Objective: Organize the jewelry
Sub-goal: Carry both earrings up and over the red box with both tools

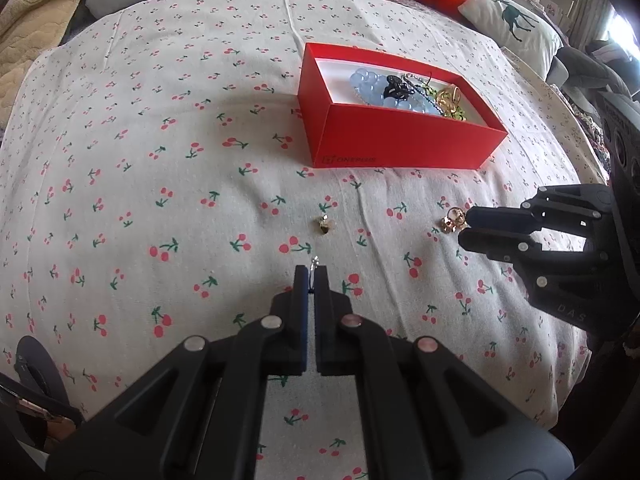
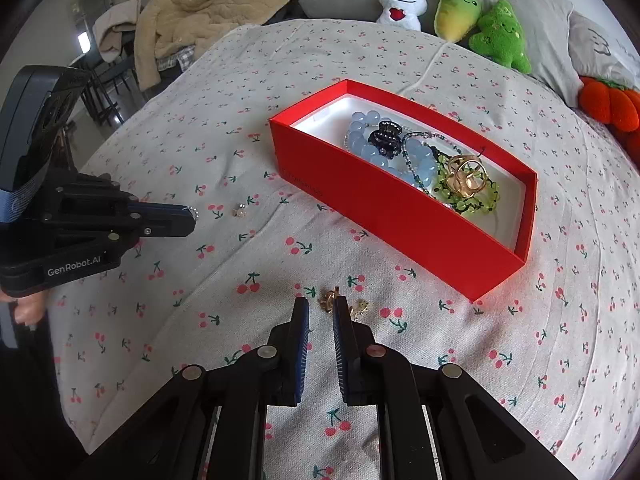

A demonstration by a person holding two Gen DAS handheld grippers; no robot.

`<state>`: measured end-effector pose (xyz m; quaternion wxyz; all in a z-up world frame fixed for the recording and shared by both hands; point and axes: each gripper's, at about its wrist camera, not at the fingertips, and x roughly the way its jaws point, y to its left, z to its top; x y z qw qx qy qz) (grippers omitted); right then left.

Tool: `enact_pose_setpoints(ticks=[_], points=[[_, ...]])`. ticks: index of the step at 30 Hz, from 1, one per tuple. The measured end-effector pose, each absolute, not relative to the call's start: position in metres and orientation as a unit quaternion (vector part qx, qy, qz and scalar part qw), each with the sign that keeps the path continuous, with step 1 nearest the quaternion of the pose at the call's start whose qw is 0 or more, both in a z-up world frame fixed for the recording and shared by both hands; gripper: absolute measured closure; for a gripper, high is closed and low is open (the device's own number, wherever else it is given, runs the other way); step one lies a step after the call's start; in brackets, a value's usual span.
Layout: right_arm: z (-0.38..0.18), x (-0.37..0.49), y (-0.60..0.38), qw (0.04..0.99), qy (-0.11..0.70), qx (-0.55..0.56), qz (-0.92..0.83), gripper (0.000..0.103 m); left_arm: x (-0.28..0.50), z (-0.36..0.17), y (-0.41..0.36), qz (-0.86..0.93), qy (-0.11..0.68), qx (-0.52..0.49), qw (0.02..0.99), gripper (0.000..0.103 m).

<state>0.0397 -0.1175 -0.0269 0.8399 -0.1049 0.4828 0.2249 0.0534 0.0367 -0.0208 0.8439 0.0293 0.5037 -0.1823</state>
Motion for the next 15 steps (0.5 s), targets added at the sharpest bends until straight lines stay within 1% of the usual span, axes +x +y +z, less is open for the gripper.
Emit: enact_pose_setpoints(ticks=[1, 2, 3, 5, 7, 9, 11, 13, 14, 15], points=[[-0.029, 0.041, -0.116, 0.839, 0.484, -0.107, 0.225, 0.076, 0.054, -0.021, 0.037, -0.183, 0.504, 0.029, 0.844, 0.100], [-0.029, 0.041, -0.116, 0.841, 0.482, -0.106, 0.223, 0.052, 0.054, -0.021, 0.036, -0.184, 0.504, 0.028, 0.844, 0.100], [-0.028, 0.041, -0.116, 0.845, 0.475, -0.105, 0.222, 0.043, 0.054, -0.021, 0.037, -0.184, 0.504, 0.028, 0.844, 0.100], [-0.028, 0.043, -0.114, 0.847, 0.470, -0.110, 0.223, 0.043, 0.055, -0.022, 0.036, -0.185, 0.504, 0.027, 0.843, 0.100], [-0.029, 0.046, -0.112, 0.847, 0.472, -0.112, 0.219, 0.046, 0.056, -0.023, 0.036, -0.185, 0.506, 0.027, 0.842, 0.100], [-0.032, 0.049, -0.110, 0.845, 0.473, -0.121, 0.217, 0.062, 0.057, -0.025, 0.035, -0.185, 0.509, 0.026, 0.840, 0.100], [-0.036, 0.053, -0.109, 0.842, 0.478, -0.124, 0.219, 0.068, 0.057, -0.026, 0.035, -0.185, 0.511, 0.026, 0.839, 0.100], [-0.040, 0.055, -0.106, 0.838, 0.481, -0.133, 0.221, 0.076, 0.057, -0.026, 0.035, -0.186, 0.511, 0.027, 0.839, 0.100], [-0.042, 0.055, -0.105, 0.836, 0.484, -0.134, 0.222, 0.083, 0.057, -0.026, 0.035, -0.185, 0.511, 0.026, 0.839, 0.100], [-0.043, 0.054, -0.104, 0.834, 0.486, -0.134, 0.224, 0.088, 0.057, -0.026, 0.035, -0.186, 0.511, 0.024, 0.839, 0.100]])
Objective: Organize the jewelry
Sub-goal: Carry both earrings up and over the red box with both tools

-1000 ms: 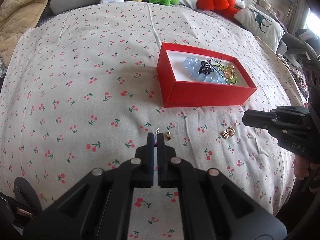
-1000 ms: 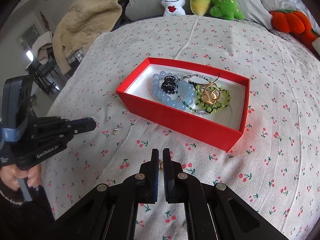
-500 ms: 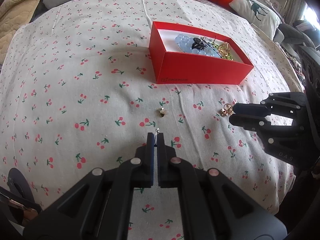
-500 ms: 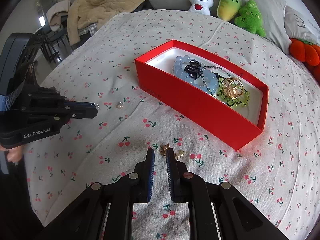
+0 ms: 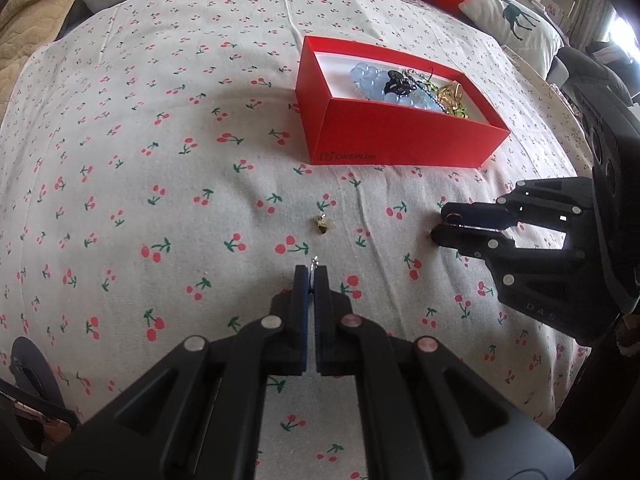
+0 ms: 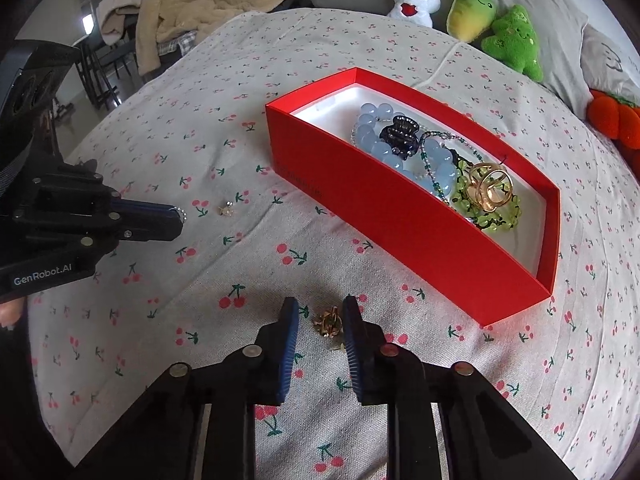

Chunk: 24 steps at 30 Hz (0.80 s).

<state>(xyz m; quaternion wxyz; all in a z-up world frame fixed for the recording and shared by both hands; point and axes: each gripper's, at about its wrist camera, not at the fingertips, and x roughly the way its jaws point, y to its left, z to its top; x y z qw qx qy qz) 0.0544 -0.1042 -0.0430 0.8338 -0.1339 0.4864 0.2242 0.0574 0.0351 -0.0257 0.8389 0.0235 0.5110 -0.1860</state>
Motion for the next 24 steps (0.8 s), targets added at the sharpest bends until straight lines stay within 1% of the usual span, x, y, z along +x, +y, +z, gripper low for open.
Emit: enact_pose_setpoints(ticks=[3, 7, 18, 24], points=[[-0.044, 0.054, -0.104, 0.832, 0.488, -0.133, 0.227, 0.090, 0.058, -0.025, 0.035, -0.188, 0.509, 0.024, 0.839, 0.100], [-0.038, 0.058, -0.111, 0.836, 0.489, -0.106, 0.225, 0.090, 0.062, -0.023, 0.036, -0.191, 0.508, 0.015, 0.840, 0.100], [0.019, 0.071, -0.148, 0.876, 0.441, -0.022, 0.195, 0.090, 0.077, 0.015, 0.024, -0.205, 0.469, -0.016, 0.859, 0.100], [0.033, 0.086, -0.172, 0.886, 0.431, 0.027, 0.167, 0.090, 0.094, 0.036, 0.003, -0.224, 0.445, -0.034, 0.866, 0.100]])
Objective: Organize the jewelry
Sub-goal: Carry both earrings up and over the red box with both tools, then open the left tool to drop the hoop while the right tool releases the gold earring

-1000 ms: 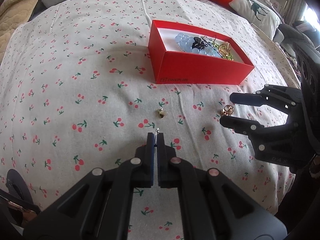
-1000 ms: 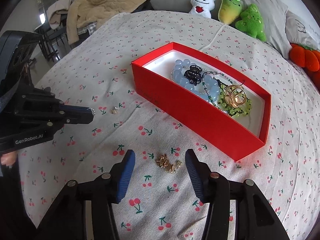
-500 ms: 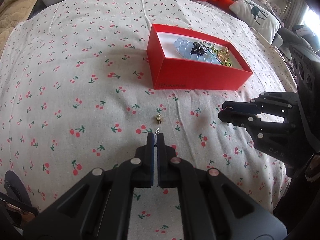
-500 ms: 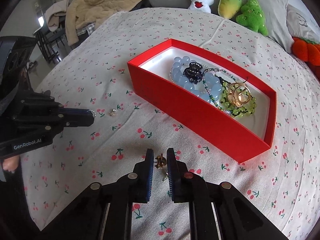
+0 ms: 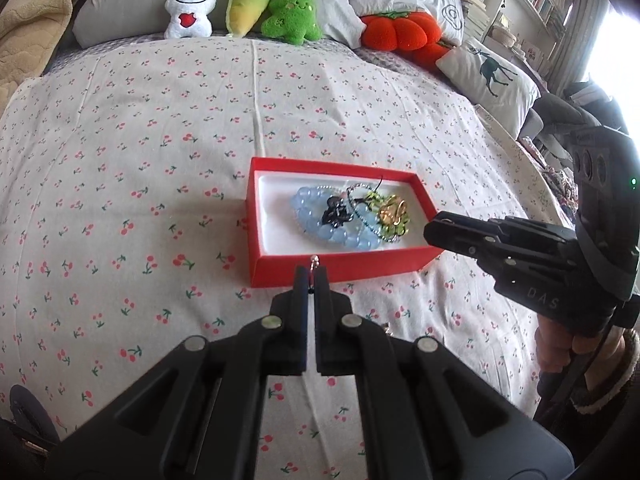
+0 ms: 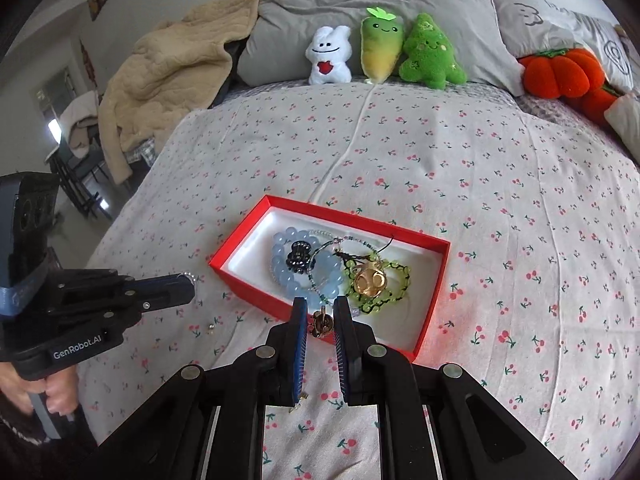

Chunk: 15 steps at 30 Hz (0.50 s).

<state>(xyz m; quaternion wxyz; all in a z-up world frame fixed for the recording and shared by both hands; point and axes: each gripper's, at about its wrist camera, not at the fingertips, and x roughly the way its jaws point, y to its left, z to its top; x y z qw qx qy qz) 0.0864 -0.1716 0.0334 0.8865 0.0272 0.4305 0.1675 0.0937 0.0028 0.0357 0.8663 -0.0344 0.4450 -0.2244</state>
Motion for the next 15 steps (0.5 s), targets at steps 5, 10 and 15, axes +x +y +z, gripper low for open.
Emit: enact_pose_setpoints(ticks=[5, 10, 15], points=[[0.030, 0.101, -0.189, 0.884, 0.438, 0.074, 0.147, 0.090, 0.112, 0.037, -0.013, -0.228, 0.438, -0.045, 0.868, 0.100], [0.024, 0.112, -0.201, 0.880, 0.443, 0.100, 0.138, 0.090, 0.128, 0.028, -0.021, -0.213, 0.444, -0.040, 0.870, 0.100], [0.021, 0.120, -0.205, 0.878, 0.444, 0.112, 0.137, 0.090, 0.135, 0.020, -0.025, -0.201, 0.450, -0.032, 0.870, 0.100]])
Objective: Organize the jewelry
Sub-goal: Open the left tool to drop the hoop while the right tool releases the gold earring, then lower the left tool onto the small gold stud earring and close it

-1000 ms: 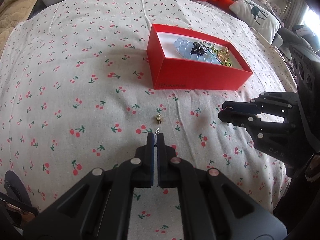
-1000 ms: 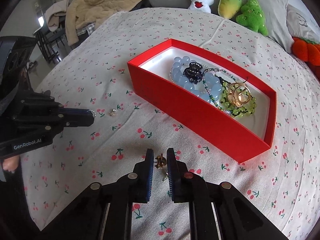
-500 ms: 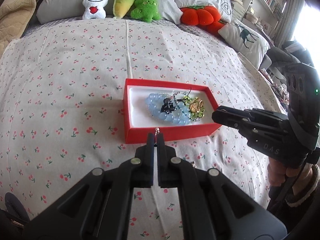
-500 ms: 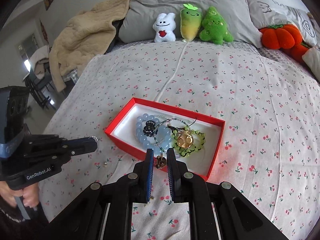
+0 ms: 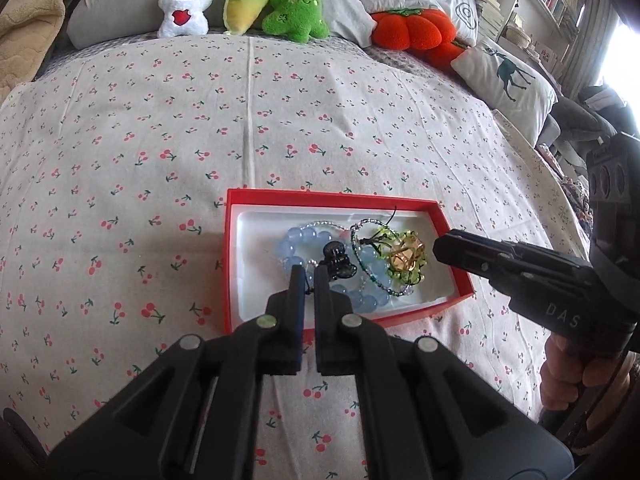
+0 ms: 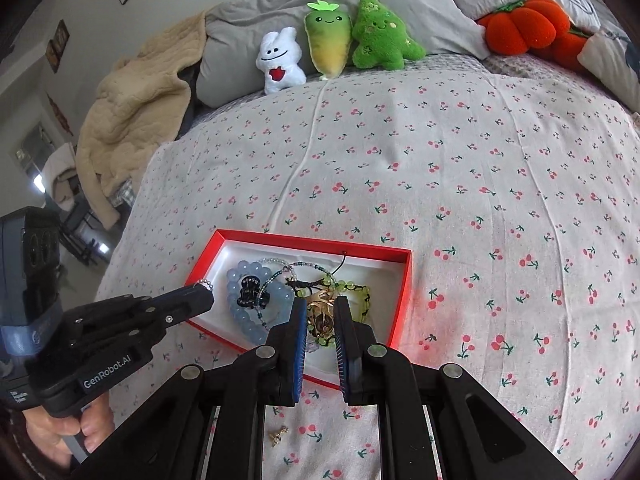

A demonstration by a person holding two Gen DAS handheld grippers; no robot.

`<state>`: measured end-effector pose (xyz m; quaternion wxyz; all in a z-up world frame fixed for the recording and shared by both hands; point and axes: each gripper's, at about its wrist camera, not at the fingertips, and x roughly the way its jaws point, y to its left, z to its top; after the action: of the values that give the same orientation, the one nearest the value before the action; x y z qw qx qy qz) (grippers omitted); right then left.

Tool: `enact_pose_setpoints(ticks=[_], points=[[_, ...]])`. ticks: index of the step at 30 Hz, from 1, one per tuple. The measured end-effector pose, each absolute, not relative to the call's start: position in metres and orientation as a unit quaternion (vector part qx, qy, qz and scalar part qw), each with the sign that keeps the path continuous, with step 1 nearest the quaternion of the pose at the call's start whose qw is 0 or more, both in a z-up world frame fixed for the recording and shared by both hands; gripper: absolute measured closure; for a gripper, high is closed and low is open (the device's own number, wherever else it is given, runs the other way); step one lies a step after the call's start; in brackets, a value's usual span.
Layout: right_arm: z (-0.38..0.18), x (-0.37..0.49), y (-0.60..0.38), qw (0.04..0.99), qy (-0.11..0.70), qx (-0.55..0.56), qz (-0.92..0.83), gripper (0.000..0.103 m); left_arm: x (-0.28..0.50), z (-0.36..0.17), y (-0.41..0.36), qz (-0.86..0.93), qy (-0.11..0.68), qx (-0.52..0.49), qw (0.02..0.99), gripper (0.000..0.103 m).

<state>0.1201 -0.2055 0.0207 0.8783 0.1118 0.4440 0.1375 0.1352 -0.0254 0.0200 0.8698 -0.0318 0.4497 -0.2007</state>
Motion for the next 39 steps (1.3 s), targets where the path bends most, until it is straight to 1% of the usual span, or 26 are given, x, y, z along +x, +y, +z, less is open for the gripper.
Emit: enact_pose_setpoints(ticks=[1, 2, 3, 4, 9, 11, 17, 18, 20, 22, 23, 24, 27, 29, 32, 34, 35, 36, 37, 39], points=[[0.021, 0.121, -0.206, 0.879, 0.443, 0.114, 0.137, 0.090, 0.135, 0.020, -0.026, -0.201, 0.450, -0.033, 0.869, 0.098], [0.021, 0.123, -0.207, 0.878, 0.443, 0.119, 0.137, 0.090, 0.135, 0.020, -0.026, -0.202, 0.451, -0.034, 0.869, 0.091], [0.021, 0.125, -0.208, 0.878, 0.442, 0.124, 0.135, 0.090, 0.134, 0.021, -0.025, -0.200, 0.451, -0.035, 0.869, 0.086], [0.022, 0.127, -0.208, 0.878, 0.441, 0.127, 0.133, 0.090, 0.132, 0.023, -0.025, -0.197, 0.450, -0.036, 0.870, 0.078], [0.020, 0.138, -0.213, 0.875, 0.447, 0.139, 0.121, 0.090, 0.121, 0.032, -0.020, -0.194, 0.436, -0.023, 0.879, 0.070], [0.018, 0.141, -0.214, 0.874, 0.449, 0.143, 0.120, 0.090, 0.120, 0.032, -0.016, -0.186, 0.436, -0.020, 0.880, 0.064], [0.011, 0.145, -0.218, 0.868, 0.460, 0.148, 0.112, 0.089, 0.120, 0.032, -0.009, -0.176, 0.442, -0.024, 0.879, 0.061], [0.011, 0.144, -0.220, 0.867, 0.459, 0.154, 0.115, 0.087, 0.119, 0.032, -0.008, -0.174, 0.443, -0.024, 0.879, 0.060], [0.014, 0.143, -0.222, 0.867, 0.457, 0.161, 0.116, 0.086, 0.118, 0.031, -0.006, -0.170, 0.447, -0.024, 0.878, 0.050], [0.019, 0.139, -0.224, 0.869, 0.454, 0.161, 0.114, 0.085, 0.115, 0.031, -0.005, -0.166, 0.448, -0.022, 0.878, 0.046], [0.021, 0.137, -0.224, 0.870, 0.453, 0.160, 0.113, 0.082, 0.113, 0.030, -0.004, -0.164, 0.451, -0.019, 0.877, 0.044], [0.024, 0.134, -0.224, 0.870, 0.453, 0.158, 0.113, 0.076, 0.111, 0.030, -0.003, -0.161, 0.454, -0.017, 0.876, 0.043], [0.036, 0.120, -0.224, 0.879, 0.439, 0.146, 0.116, 0.044, 0.104, 0.027, 0.004, -0.152, 0.463, -0.018, 0.873, 0.035], [0.044, 0.108, -0.222, 0.888, 0.427, 0.122, 0.114, 0.044, 0.100, 0.023, 0.008, -0.154, 0.475, -0.019, 0.866, 0.029], [0.045, 0.093, -0.221, 0.891, 0.429, 0.099, 0.113, 0.043, 0.092, 0.017, 0.012, -0.147, 0.488, -0.009, 0.860, 0.027], [0.042, 0.082, -0.220, 0.890, 0.433, 0.087, 0.112, 0.037, 0.085, 0.013, 0.016, -0.140, 0.492, -0.001, 0.859, 0.023], [0.040, 0.078, -0.219, 0.889, 0.436, 0.079, 0.111, 0.035, 0.082, 0.010, 0.018, -0.137, 0.493, 0.003, 0.859, 0.022], [0.038, 0.073, -0.216, 0.889, 0.438, 0.071, 0.109, 0.033, 0.079, 0.007, 0.019, -0.133, 0.494, 0.007, 0.859, 0.022], [0.036, 0.068, -0.214, 0.890, 0.438, 0.066, 0.111, 0.028, 0.075, 0.004, 0.020, -0.130, 0.495, 0.013, 0.859, 0.021], [0.029, 0.057, -0.210, 0.888, 0.442, 0.055, 0.113, 0.023, 0.068, -0.002, 0.023, -0.126, 0.497, 0.028, 0.858, 0.021]])
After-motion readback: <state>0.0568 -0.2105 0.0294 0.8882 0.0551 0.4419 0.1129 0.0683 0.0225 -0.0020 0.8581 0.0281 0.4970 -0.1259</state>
